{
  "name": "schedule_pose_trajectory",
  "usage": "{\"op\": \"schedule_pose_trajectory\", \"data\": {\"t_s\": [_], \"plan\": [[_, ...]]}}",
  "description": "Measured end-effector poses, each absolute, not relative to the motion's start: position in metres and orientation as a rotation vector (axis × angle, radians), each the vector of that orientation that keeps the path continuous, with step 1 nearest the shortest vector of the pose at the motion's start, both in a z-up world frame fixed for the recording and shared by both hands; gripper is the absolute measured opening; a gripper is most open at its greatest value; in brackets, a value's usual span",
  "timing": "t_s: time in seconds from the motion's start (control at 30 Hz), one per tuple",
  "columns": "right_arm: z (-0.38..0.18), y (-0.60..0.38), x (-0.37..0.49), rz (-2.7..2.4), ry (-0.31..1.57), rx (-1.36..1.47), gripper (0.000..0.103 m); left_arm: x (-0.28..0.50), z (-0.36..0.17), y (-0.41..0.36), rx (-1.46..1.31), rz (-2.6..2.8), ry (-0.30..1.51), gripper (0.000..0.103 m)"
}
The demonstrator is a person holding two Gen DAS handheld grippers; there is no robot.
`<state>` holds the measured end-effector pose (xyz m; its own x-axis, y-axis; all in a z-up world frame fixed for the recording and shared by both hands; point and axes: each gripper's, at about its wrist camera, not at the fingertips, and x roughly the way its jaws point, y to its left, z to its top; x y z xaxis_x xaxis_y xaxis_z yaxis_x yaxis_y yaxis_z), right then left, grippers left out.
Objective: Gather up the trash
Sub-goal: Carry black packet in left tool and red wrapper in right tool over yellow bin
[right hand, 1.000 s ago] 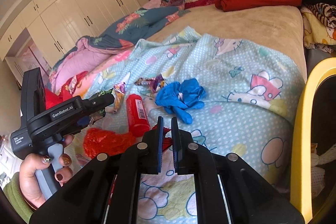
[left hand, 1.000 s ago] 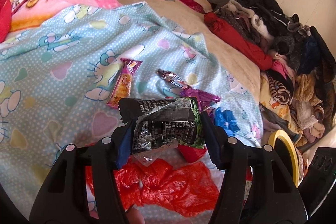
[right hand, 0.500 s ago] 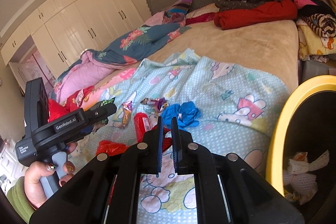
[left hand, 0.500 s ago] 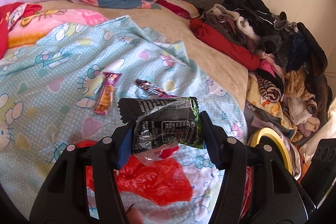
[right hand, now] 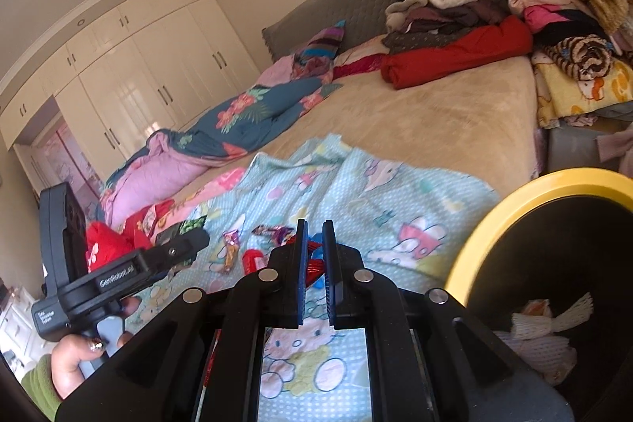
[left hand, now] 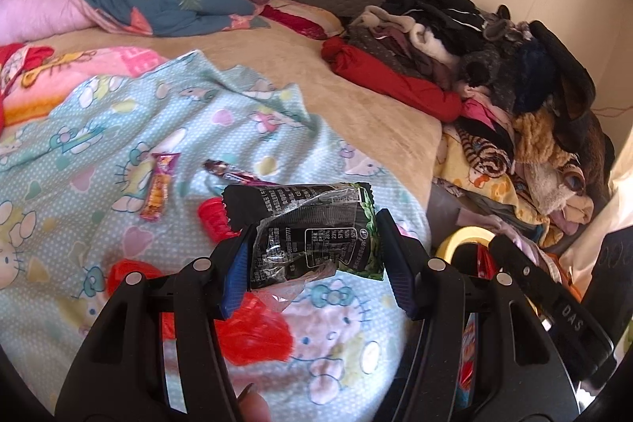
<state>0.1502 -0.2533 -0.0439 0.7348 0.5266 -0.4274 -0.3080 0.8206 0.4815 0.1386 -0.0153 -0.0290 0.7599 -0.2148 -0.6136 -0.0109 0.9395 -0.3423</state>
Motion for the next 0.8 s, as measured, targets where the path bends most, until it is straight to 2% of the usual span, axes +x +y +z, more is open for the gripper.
{"op": "schedule_pose_trajectory", "data": {"t_s": [0.8], "plan": [[-0.027, -0.350, 0.136, 0.306, 0.524, 0.460, 0.008, 0.129, -0.015, -0.098, -0.238, -0.261, 0.718, 0.050]]}}
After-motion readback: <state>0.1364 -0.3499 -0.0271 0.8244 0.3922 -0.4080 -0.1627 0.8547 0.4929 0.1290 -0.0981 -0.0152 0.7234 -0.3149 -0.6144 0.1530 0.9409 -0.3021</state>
